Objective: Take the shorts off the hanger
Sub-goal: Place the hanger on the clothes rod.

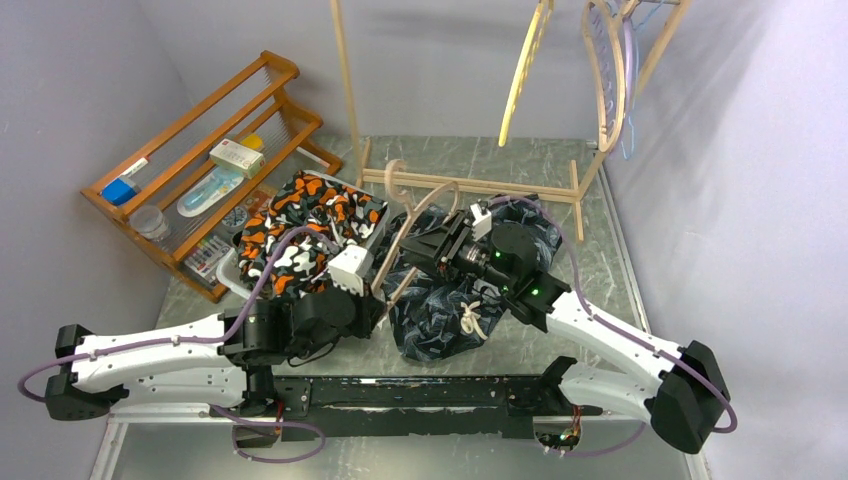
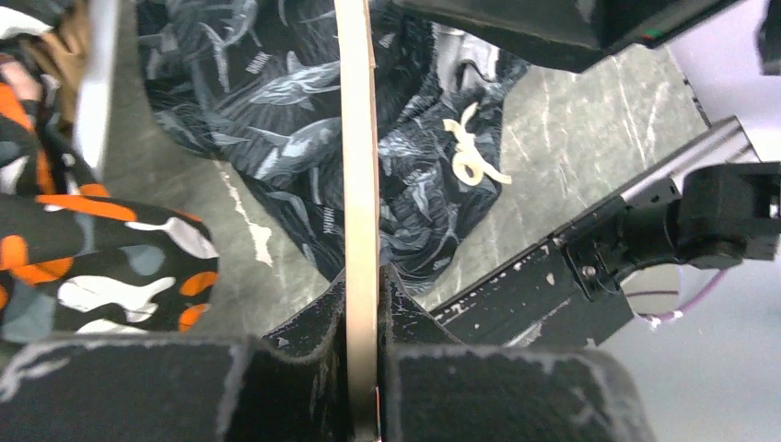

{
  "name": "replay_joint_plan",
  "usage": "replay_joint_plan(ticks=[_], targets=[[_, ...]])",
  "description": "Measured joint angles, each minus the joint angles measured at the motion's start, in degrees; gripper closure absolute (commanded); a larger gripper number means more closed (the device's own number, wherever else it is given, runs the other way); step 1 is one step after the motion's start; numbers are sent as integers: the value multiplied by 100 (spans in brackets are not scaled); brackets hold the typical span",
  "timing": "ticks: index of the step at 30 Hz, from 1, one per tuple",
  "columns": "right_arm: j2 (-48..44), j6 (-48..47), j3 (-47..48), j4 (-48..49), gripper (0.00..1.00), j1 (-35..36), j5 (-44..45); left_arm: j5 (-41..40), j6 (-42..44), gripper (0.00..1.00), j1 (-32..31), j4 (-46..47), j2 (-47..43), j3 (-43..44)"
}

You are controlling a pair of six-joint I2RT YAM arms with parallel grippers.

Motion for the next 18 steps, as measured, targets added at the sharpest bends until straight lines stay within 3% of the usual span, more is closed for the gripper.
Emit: replay_joint_plan(ticks=[8,18], targets=[[-796,-754,308,-1119,39,-22,142,-758,232,93,7,-599,-15,684],[-2938,-1054,188,-3698,35,-22,2212,-1388,1687,93,107,-372,435,1884]])
